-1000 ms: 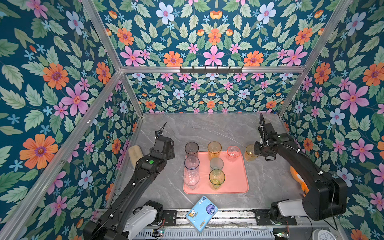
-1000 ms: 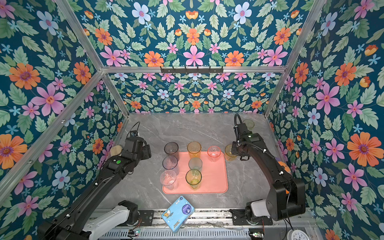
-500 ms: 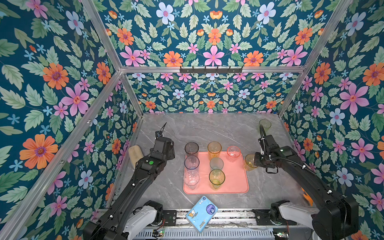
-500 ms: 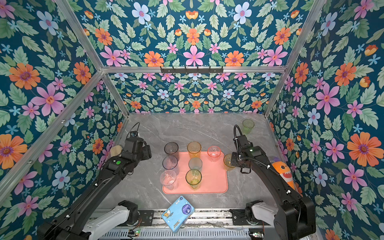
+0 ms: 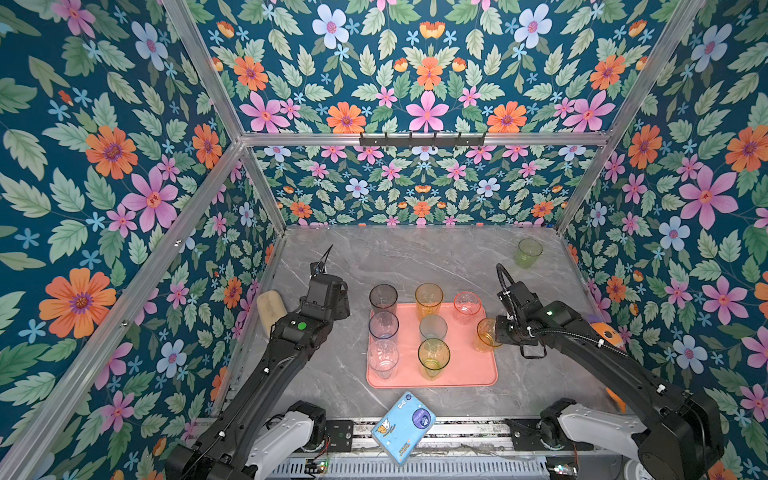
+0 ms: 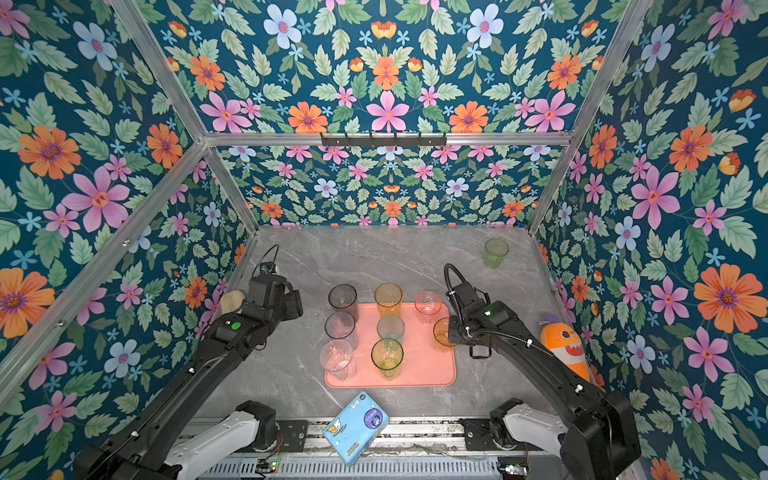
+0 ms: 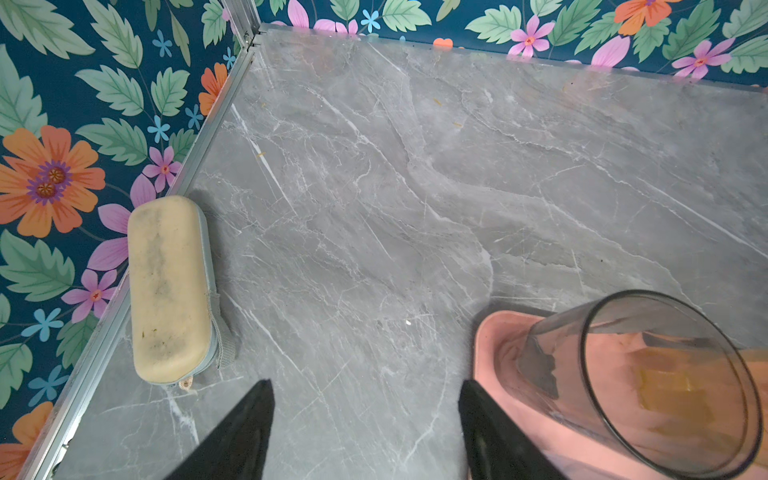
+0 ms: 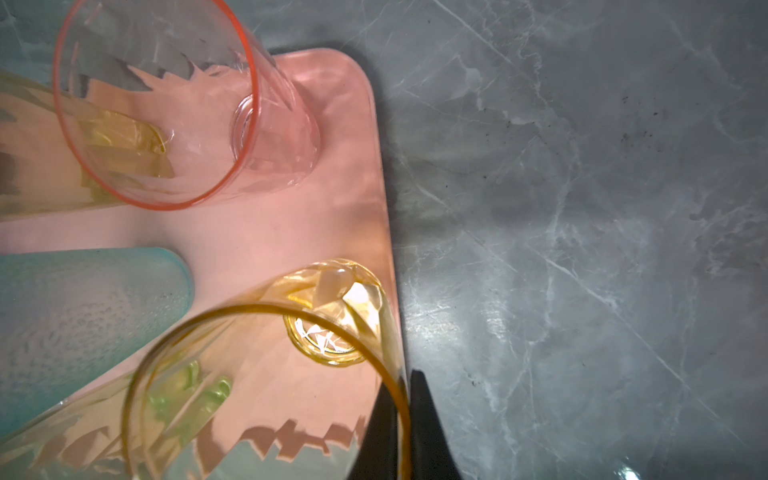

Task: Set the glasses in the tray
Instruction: 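Lift the yellow glass with the right gripper and carry it to the tray, then lower the yellow glass onto the tray beside the pink glass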

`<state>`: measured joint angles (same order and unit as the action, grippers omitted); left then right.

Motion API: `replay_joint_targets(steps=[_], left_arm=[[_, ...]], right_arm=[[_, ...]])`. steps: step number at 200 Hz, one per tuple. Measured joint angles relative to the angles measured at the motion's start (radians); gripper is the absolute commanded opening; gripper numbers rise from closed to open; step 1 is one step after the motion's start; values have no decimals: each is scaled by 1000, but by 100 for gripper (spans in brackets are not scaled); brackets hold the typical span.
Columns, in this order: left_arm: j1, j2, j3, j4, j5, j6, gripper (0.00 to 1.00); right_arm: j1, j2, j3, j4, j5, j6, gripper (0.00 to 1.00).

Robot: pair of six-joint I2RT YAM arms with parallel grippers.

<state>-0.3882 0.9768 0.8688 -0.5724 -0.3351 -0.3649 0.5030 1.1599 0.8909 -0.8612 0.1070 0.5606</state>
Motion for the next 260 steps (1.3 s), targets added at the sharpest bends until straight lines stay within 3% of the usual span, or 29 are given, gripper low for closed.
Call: replay_joint_targets(steps=[119, 260], left_arm=[[0, -6, -3, 0, 0, 0, 73], [0, -10, -10, 0, 1, -1, 73]], right_arm=[[134, 87, 19, 45, 29, 62, 0], [143, 192, 45, 97, 44, 72, 0]])
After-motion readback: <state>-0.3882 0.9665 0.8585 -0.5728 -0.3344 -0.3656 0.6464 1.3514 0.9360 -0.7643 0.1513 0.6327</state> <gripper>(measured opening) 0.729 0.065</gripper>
